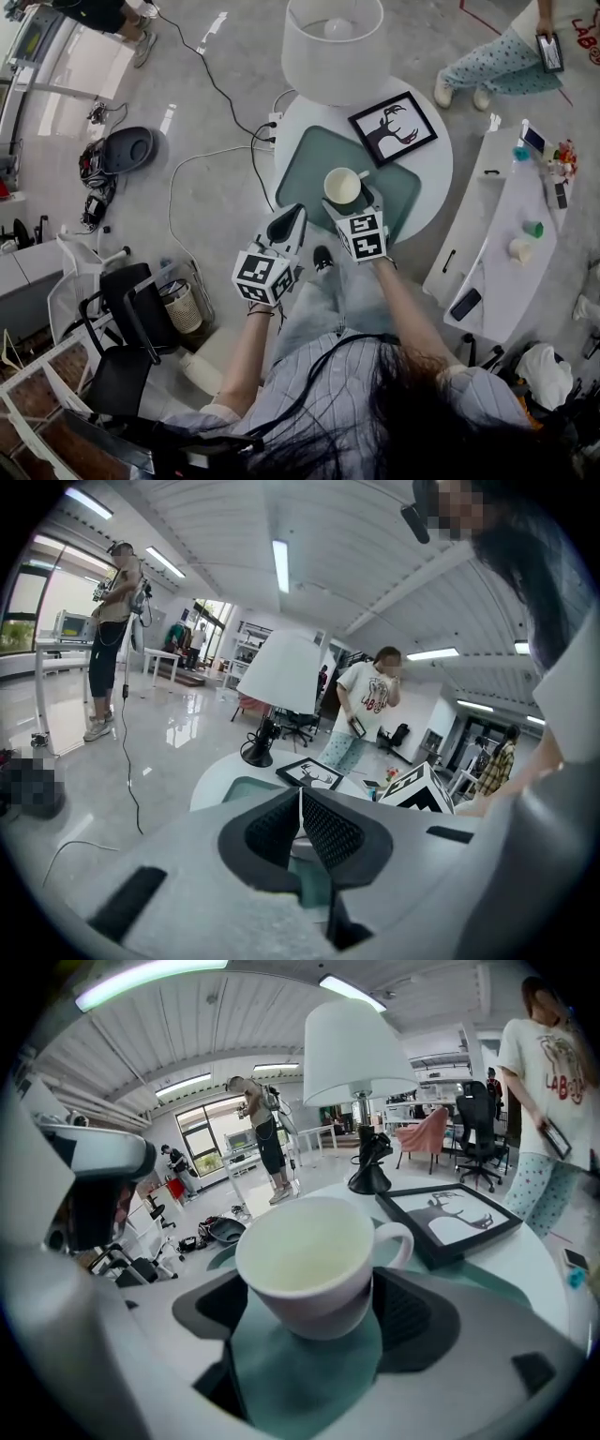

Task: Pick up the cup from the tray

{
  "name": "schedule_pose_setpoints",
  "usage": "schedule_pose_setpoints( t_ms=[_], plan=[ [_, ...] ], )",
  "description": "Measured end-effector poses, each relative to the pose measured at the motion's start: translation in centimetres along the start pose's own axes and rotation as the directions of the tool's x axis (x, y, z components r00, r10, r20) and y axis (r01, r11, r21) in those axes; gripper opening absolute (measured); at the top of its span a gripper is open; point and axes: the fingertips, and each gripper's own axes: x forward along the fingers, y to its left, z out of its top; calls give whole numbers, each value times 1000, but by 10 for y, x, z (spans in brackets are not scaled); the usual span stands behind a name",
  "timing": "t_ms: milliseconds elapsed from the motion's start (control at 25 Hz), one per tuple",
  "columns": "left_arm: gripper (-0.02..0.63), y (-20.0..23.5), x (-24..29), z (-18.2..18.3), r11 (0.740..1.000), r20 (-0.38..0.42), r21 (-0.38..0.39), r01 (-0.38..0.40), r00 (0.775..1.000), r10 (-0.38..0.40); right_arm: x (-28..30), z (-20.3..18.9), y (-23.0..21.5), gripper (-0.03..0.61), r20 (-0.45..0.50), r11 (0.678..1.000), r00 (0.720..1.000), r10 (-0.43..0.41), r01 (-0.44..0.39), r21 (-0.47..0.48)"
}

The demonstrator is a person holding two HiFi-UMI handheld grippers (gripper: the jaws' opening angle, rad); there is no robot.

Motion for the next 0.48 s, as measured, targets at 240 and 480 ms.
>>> schedule_pose_setpoints(
  t_ms=[240,480],
  plan=[
    [14,6,3,-9,999,-17,-22,-25,1000,24,11,5,-3,397,16,1000,1000,-5,6,-19],
    [14,7,4,-15,999,-29,-33,-37,999,36,14,8,-2,403,48,999,999,-6,8,-37]
  ],
)
